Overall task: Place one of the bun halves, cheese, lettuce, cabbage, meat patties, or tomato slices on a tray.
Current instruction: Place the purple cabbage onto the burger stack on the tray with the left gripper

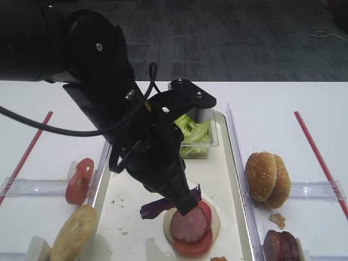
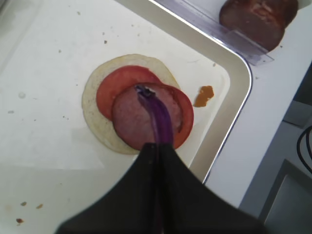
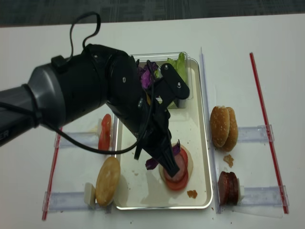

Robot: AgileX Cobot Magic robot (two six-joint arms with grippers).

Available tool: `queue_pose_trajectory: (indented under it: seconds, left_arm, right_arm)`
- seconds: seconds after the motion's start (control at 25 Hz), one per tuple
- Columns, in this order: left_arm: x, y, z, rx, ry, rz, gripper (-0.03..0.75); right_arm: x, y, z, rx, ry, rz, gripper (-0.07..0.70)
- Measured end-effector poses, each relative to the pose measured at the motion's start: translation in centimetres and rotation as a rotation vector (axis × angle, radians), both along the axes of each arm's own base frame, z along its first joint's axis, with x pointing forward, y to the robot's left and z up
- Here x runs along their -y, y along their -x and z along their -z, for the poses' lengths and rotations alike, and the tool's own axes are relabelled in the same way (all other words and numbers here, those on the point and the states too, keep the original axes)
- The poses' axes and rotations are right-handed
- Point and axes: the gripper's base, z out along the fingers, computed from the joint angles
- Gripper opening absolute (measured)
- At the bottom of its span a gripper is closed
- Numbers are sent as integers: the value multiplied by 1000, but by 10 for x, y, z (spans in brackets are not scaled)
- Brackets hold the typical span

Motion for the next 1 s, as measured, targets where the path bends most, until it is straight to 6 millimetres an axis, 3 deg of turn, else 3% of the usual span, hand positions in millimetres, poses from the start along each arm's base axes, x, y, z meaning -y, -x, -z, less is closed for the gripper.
queue_pose_trajectory:
  seconds: [1.0]
  left_arm:
    - [21,-7,36,-3,31,201,-17]
  right_arm:
    - [0,0,0,0,0,0,468]
